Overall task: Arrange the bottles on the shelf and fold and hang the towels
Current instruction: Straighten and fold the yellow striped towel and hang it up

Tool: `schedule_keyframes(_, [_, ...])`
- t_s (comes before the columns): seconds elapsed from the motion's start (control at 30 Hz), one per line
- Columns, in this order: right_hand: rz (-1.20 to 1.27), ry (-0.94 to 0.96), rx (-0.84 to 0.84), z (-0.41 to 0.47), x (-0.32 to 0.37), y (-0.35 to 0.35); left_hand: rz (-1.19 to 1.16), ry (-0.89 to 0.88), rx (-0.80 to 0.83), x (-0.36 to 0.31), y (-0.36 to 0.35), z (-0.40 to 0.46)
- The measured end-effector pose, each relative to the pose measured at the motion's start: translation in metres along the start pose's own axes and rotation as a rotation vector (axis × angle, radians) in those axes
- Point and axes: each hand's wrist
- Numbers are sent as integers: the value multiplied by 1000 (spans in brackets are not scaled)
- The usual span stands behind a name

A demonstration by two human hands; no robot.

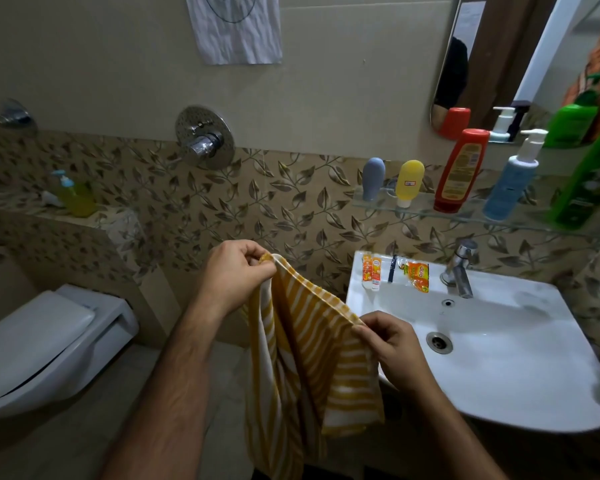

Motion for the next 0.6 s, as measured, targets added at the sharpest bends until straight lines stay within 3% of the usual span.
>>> schedule_keyframes(0.07, [87,-9,-16,-1,-1,4,1,15,-29,-3,2,2])
schedule_keyframes(0.17, [11,10,-39,-4,-7,5,13,47,-86,-9,1,2])
schedule_keyframes(0.27, [-95,29,34,-3,-8,2,29,65,-108,-17,-4,0])
schedule_keyframes(0.4, [-19,49,123,4,11,-8,36,54,-86,-27,-5,-2])
schedule_keyframes(0.6, [-234,232,21,25,47,-43,70,68,-72,-37,-8,0])
Point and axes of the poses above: each hand's wrist, its own z-axis towards the middle knuckle, its own y-axis out of the back of the hand, x = y × z
